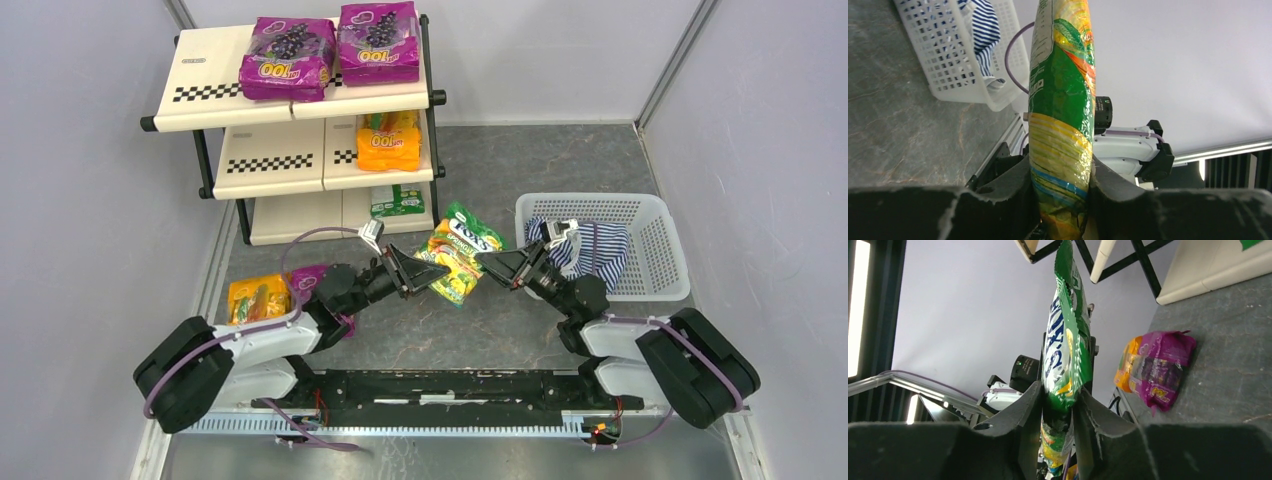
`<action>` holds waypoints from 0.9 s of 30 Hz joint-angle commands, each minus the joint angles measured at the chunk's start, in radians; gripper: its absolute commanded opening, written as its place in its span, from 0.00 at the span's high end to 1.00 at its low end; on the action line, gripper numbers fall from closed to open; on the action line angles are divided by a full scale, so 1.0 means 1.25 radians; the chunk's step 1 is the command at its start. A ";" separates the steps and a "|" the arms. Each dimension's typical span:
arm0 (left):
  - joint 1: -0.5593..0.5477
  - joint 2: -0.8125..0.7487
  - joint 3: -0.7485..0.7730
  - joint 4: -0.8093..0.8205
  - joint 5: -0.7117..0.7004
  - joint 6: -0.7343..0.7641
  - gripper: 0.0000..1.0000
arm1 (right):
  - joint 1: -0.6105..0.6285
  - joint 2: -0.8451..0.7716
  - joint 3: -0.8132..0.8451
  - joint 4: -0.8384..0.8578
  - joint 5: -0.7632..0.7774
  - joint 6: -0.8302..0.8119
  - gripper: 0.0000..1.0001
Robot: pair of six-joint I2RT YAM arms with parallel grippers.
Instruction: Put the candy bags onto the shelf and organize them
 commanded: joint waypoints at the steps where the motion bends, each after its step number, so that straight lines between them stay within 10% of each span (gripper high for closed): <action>1: 0.013 -0.065 -0.023 -0.034 -0.059 -0.021 0.68 | -0.015 0.022 -0.012 0.087 -0.033 -0.031 0.63; 16: 0.420 -0.288 -0.065 -0.505 0.153 -0.045 0.78 | -0.130 -0.087 0.074 -0.241 -0.165 -0.298 0.39; 27: 0.711 -0.173 -0.018 -0.421 0.202 0.019 0.82 | -0.129 -0.098 0.130 -0.363 -0.193 -0.380 0.34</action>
